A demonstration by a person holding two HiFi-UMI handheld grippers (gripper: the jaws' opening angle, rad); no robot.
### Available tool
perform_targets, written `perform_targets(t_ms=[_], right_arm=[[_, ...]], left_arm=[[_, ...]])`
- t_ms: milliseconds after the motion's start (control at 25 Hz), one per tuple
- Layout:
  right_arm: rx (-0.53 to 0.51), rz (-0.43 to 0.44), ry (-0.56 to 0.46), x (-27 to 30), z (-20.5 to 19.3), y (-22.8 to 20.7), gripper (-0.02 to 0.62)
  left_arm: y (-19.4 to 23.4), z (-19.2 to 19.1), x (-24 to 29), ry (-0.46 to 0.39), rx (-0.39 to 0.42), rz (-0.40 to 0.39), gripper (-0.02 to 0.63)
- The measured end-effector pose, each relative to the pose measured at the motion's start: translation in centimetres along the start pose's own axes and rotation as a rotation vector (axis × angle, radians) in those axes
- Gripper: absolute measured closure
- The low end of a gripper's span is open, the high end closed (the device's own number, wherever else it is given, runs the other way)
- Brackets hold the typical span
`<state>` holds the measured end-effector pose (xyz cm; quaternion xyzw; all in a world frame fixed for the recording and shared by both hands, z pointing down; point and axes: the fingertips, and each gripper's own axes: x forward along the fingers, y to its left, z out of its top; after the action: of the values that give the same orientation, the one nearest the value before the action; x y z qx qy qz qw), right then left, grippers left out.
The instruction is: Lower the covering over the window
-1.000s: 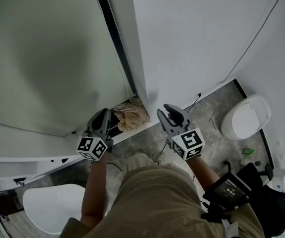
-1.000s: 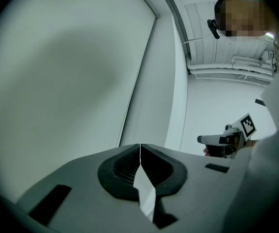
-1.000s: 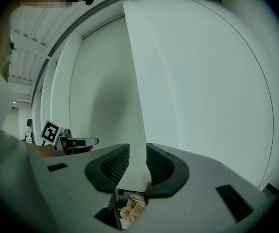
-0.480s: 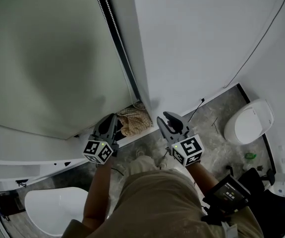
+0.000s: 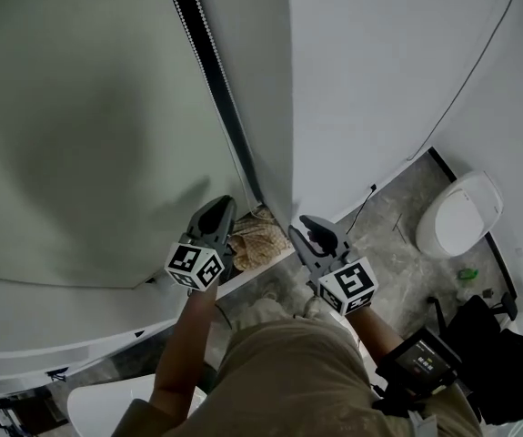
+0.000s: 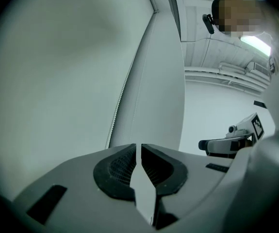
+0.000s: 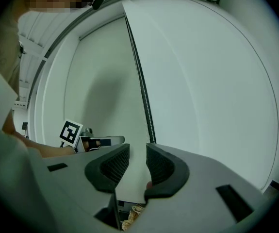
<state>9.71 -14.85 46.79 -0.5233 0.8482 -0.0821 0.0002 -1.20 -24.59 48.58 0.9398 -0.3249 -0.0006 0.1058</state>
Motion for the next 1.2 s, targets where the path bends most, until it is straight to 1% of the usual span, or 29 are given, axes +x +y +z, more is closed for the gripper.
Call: perform_targets(t_ms=[160, 360, 520, 640, 720, 840, 920, 1000, 1040, 1200], right_arm=[[-0.015, -0.038, -0.009, 2.3, 0.3, 0.2, 0.482], [-0.043, -0.039, -0.042, 4.5, 0.5, 2.3, 0.482], [-0.056, -0.077, -0.034, 5.7, -0.5, 2.8, 0.482], [-0.06, -0.109, -0.03, 6.3, -0.8, 3.1, 0.482], [-0.056, -0.127, -0.034, 6.7, -0.1, 3.1, 0.482], [-0.058, -0.142, -0.036, 6.8, 0.7, 2.8, 0.482], [-0.062, -0.147, -0.042, 7.0, 1.1, 2.9, 0.482], [-0.071, -0.148, -0.047, 7.1, 1.7, 2.9, 0.482], [-0.076, -0.148, -0.051, 7.1, 2.0, 2.9, 0.482], [-0.096, -0.144, -0.066, 7.2, 3.4, 2.9, 0.483]], left_arm=[[1.6, 1.1, 3.4, 0.004, 0.03, -0.08, 0.554], [3.0, 1.4, 6.7, 0.018, 0.035, -0.16, 0.522], [4.0, 1.2, 9.4, 0.024, 0.05, -0.221, 0.502], [4.4, 1.6, 10.3, 0.029, 0.06, -0.273, 0.495], [4.3, 2.5, 10.5, 0.028, 0.07, -0.294, 0.495], [3.9, 3.2, 11.1, 0.026, 0.077, -0.301, 0.495], [3.6, 3.2, 11.3, 0.027, 0.092, -0.308, 0.505], [3.3, 3.4, 11.2, 0.019, 0.116, -0.314, 0.577], [3.0, 3.4, 11.0, 0.016, 0.129, -0.321, 0.587], [1.5, 3.1, 9.9, 0.008, 0.165, -0.378, 0.591]])
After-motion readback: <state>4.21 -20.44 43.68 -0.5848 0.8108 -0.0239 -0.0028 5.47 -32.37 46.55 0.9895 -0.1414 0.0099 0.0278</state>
